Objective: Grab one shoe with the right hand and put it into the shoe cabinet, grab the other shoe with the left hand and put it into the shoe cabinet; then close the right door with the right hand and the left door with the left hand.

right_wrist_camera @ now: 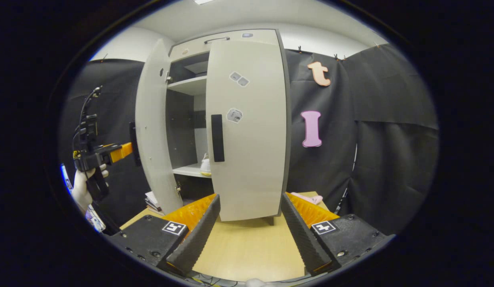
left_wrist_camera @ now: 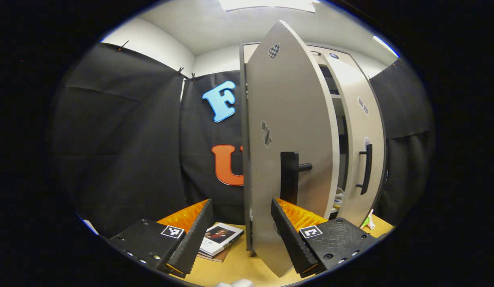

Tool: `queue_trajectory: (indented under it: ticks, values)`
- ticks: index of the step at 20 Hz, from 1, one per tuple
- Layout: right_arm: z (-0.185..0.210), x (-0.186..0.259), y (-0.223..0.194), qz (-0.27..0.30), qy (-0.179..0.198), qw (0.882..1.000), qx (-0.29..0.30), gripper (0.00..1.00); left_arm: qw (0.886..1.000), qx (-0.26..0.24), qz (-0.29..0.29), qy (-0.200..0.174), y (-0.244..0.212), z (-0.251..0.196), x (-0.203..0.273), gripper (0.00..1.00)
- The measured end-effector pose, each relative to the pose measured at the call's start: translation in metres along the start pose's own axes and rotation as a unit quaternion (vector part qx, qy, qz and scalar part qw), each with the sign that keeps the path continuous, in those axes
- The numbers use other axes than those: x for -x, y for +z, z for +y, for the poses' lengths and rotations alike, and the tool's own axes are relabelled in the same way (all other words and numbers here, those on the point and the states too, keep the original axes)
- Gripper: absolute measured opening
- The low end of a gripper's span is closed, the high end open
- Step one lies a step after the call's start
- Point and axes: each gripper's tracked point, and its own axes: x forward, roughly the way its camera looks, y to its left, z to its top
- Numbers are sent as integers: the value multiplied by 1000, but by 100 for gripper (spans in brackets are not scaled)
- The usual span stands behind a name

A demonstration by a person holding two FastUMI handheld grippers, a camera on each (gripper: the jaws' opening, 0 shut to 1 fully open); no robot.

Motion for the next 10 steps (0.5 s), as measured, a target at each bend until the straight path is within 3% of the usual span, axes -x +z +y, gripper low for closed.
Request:
queue_trajectory:
  ticks: [2, 3, 4, 10]
  values:
    - [-8, 0, 1, 0, -6, 1000, 0, 96, 1000, 7, 6, -24, -4, -29, -5, 89]
    - [-11, 3, 0, -1, -10, 1000, 0, 96, 999, 5, 9, -31, -5, -39, -7, 82]
    - [-15, 6, 1, -2, -14, 1000, 0, 96, 999, 0, 10, -34, -6, -45, -8, 100]
    - [-23, 9, 7, -10, -22, 1000, 2, 96, 999, -9, 16, -43, -9, -61, 2, 96]
